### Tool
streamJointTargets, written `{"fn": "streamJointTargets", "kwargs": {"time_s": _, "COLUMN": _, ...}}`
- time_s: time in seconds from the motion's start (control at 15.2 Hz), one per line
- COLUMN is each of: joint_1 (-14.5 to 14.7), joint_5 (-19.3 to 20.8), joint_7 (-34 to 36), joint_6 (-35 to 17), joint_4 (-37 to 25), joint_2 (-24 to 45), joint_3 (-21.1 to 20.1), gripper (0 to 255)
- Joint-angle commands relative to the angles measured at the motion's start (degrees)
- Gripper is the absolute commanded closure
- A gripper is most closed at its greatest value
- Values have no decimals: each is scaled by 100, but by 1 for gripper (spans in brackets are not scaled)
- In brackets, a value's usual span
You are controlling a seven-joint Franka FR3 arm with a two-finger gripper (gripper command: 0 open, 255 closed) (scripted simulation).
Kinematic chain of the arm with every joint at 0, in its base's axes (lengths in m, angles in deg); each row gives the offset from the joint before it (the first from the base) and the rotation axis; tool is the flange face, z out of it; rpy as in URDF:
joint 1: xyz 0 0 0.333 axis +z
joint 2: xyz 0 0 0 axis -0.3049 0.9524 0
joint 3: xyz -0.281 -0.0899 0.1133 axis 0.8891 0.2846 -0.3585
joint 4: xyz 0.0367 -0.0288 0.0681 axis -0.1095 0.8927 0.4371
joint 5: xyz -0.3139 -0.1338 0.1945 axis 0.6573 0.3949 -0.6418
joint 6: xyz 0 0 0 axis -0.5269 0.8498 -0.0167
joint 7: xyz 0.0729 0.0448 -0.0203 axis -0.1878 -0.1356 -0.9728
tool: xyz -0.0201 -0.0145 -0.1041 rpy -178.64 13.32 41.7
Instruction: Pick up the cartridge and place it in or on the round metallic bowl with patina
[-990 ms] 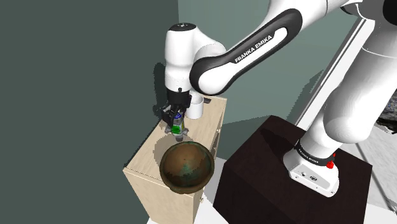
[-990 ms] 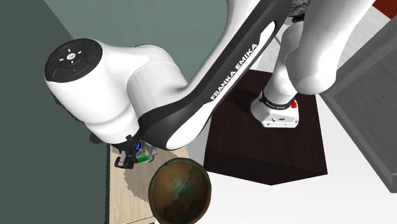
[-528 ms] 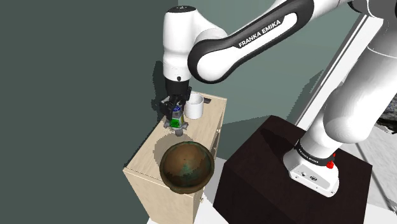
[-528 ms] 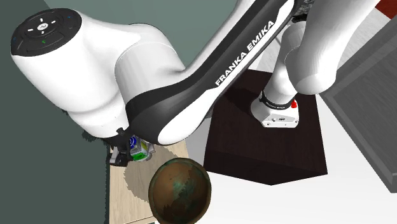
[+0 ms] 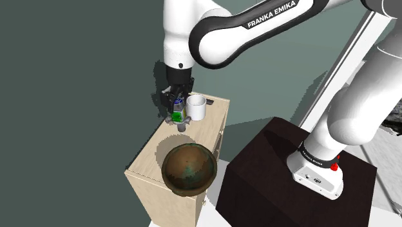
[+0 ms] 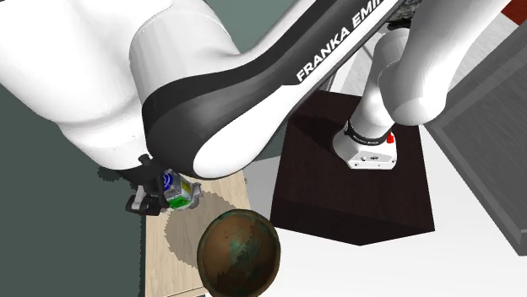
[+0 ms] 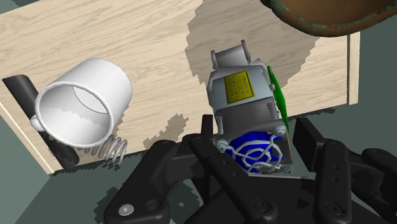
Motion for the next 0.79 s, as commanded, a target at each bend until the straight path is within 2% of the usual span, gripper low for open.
{"fn": "streamJointTargets", "kwargs": {"time_s": 0.0, "joint_1": 0, "joint_5": -35, "joint_7": -18, "joint_6": 162, "joint_4": -109, "joint_2": -60, "joint_3": 3, "gripper": 255}}
{"fn": "streamJointTargets", "kwargs": {"time_s": 0.59, "joint_1": -15, "joint_5": -128, "joint_7": -87, "joint_6": 842, "joint_4": -641, "joint_2": -231, "joint_3": 33, "gripper": 255}}
{"fn": "streamJointTargets", "kwargs": {"time_s": 0.73, "joint_1": 34, "joint_5": -187, "joint_7": -13, "joint_6": 892, "joint_4": -587, "joint_2": -352, "joint_3": -12, "gripper": 255}}
